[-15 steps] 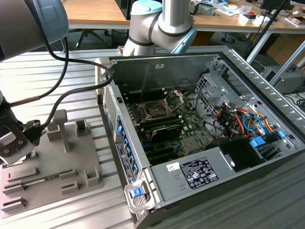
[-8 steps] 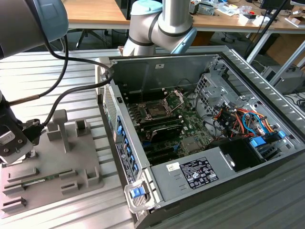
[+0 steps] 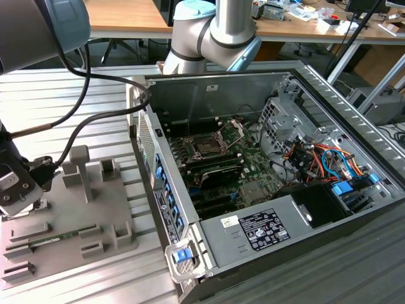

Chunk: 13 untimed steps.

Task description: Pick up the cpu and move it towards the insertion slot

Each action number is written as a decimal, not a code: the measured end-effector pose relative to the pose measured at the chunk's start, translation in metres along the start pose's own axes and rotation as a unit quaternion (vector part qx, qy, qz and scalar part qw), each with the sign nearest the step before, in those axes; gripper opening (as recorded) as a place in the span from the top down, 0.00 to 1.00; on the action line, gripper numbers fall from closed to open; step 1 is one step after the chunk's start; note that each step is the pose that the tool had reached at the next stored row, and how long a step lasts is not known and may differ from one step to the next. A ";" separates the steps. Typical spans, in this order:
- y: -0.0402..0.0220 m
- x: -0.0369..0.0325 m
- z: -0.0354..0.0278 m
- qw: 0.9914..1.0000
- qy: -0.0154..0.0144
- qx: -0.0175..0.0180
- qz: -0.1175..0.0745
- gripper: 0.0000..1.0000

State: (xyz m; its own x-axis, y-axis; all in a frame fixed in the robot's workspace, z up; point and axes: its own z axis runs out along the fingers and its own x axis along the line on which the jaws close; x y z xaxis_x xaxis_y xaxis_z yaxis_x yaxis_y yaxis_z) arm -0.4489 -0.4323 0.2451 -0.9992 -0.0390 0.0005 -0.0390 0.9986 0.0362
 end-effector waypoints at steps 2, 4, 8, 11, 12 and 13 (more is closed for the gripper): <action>0.0000 0.0000 -0.0008 1.000 0.000 0.000 0.000 0.45; 0.0001 0.0000 -0.0018 1.000 0.000 0.000 0.000 0.45; 0.0001 0.0000 -0.0033 1.000 0.000 0.000 0.000 0.45; 0.0002 0.0000 -0.0049 1.000 0.000 0.000 0.000 0.45; 0.0002 0.0000 -0.0053 1.000 0.000 0.000 0.000 0.45; 0.0002 0.0000 -0.0057 1.000 0.000 0.000 0.000 0.45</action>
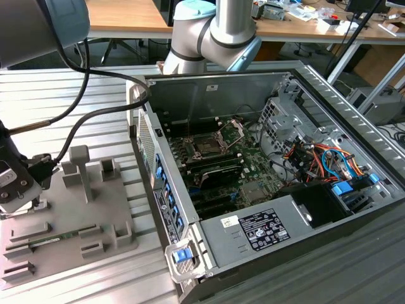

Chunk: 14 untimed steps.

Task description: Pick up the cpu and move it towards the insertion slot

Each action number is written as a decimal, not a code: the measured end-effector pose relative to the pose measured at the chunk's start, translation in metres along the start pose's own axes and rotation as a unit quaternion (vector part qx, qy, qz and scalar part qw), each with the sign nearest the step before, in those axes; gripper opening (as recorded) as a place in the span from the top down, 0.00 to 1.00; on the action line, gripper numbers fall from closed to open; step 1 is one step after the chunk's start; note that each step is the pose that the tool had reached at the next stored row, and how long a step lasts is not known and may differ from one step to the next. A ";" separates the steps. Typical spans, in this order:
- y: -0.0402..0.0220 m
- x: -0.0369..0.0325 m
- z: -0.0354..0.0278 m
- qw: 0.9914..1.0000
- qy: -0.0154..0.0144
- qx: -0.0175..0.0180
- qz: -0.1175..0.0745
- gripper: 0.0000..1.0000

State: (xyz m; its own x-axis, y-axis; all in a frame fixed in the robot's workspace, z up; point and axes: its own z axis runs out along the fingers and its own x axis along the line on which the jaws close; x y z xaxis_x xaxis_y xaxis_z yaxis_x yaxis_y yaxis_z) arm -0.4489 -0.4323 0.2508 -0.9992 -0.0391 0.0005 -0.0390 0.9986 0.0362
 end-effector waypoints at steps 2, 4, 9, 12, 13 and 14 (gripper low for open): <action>0.0000 0.0000 -0.0008 1.000 0.000 0.000 0.000 0.45; 0.0001 0.0000 -0.0018 1.000 0.000 0.000 0.000 0.45; 0.0001 0.0000 -0.0038 1.000 0.000 0.000 0.000 0.45; 0.0002 0.0000 -0.0053 1.000 0.000 0.000 0.000 0.45; 0.0002 0.0000 -0.0057 1.000 0.000 0.000 0.000 0.45; 0.0003 0.0000 -0.0064 1.000 0.000 0.000 0.000 0.45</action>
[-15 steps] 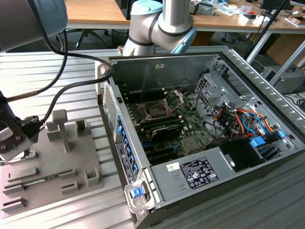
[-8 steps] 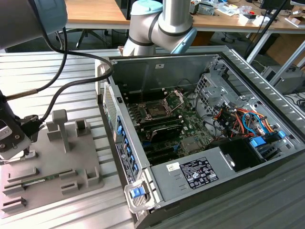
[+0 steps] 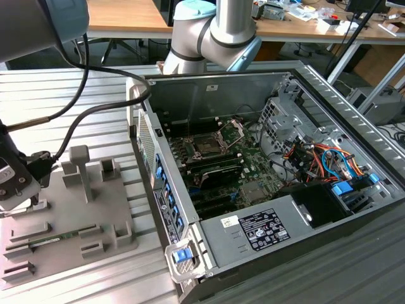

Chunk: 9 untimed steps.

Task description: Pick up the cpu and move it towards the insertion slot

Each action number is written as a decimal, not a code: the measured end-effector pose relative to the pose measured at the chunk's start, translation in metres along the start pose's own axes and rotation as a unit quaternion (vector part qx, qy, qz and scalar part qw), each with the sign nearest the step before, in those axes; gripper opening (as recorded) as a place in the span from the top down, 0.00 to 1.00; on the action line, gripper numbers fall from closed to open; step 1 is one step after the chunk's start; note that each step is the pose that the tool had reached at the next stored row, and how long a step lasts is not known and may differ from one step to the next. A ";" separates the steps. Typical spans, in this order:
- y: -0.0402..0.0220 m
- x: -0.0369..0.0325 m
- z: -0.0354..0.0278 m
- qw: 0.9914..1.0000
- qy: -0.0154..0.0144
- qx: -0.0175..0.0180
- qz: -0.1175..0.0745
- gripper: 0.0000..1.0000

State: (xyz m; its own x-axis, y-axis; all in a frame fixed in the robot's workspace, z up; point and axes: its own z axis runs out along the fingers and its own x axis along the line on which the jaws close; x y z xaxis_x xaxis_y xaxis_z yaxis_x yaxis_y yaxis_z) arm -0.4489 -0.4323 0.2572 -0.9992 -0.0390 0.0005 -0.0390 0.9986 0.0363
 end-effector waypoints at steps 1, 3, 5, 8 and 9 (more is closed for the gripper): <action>0.0000 0.0000 -0.0008 1.000 0.000 0.000 0.000 0.45; 0.0000 0.0000 -0.0017 1.000 0.000 0.000 0.000 0.45; 0.0001 0.0000 -0.0025 1.000 0.000 0.000 0.000 0.45; 0.0001 0.0000 -0.0037 1.000 0.000 0.000 0.000 0.45; 0.0001 0.0000 -0.0042 1.000 0.000 0.000 0.000 0.45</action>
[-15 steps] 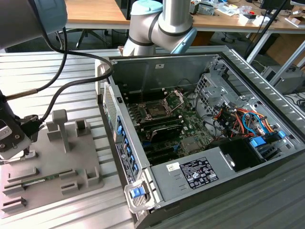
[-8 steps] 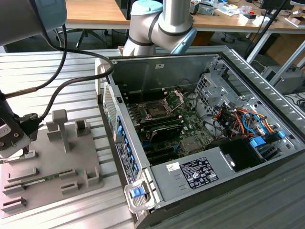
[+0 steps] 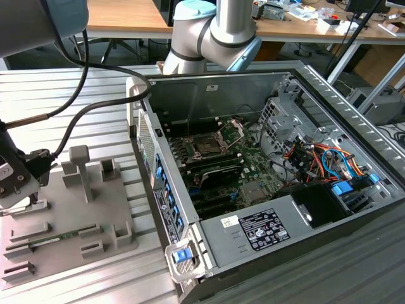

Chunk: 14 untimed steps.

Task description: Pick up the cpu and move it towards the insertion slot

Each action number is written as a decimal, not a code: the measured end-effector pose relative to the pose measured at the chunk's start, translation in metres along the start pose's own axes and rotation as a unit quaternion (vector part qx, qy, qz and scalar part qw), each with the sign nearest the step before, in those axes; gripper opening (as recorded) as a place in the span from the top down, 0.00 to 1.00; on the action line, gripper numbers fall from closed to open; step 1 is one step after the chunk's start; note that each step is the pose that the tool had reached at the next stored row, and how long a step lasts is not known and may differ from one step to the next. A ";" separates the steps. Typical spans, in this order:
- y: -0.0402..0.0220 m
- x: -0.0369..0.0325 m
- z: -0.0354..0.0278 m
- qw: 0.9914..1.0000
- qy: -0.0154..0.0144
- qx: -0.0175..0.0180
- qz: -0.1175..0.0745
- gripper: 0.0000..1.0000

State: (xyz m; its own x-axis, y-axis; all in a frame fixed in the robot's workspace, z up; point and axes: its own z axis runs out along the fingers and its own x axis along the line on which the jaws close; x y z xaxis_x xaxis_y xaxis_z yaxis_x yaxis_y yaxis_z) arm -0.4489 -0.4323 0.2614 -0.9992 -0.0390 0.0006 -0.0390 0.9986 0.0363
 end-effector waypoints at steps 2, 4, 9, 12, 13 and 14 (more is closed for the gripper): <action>0.0000 0.0000 -0.0015 1.000 0.000 0.000 0.000 0.45; 0.0001 0.0000 -0.0026 1.000 0.000 0.000 0.000 0.45; 0.0002 0.0000 -0.0048 1.000 0.000 0.000 0.000 0.45; 0.0002 0.0000 -0.0063 1.000 0.000 0.000 0.000 0.45; 0.0002 0.0000 -0.0067 1.000 0.000 0.000 0.000 0.45; 0.0003 0.0000 -0.0074 1.000 0.000 0.000 0.000 0.45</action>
State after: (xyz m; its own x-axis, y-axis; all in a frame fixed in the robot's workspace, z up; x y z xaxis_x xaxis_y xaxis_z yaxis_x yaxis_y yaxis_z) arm -0.4489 -0.4323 0.2688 -0.9992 -0.0390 0.0005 -0.0390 0.9986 0.0364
